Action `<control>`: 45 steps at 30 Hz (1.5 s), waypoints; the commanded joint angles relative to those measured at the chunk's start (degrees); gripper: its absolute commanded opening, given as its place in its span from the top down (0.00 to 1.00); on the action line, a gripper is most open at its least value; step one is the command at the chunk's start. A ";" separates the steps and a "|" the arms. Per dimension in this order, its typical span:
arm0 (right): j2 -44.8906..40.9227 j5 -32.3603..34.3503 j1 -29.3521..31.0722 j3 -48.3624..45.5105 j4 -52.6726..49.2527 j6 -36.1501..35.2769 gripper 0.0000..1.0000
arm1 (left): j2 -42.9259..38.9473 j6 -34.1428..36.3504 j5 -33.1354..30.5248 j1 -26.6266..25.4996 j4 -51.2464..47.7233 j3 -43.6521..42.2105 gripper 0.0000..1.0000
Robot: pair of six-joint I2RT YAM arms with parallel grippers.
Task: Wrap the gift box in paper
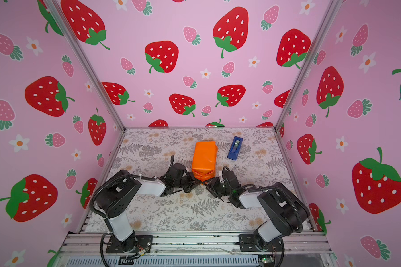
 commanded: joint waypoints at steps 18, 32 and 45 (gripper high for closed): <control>10.27 -2.43 -1.04 0.11 16.36 10.67 0.82 | -4.50 -1.46 -0.06 -1.47 -0.42 0.44 1.00; 9.92 -1.78 -1.38 -1.19 16.21 9.25 1.00 | -7.20 -0.71 -0.87 -2.71 -1.53 -1.58 1.00; 4.35 -1.36 -0.10 -5.51 11.13 5.88 1.00 | -19.02 12.39 -5.51 -2.63 -22.49 4.35 0.75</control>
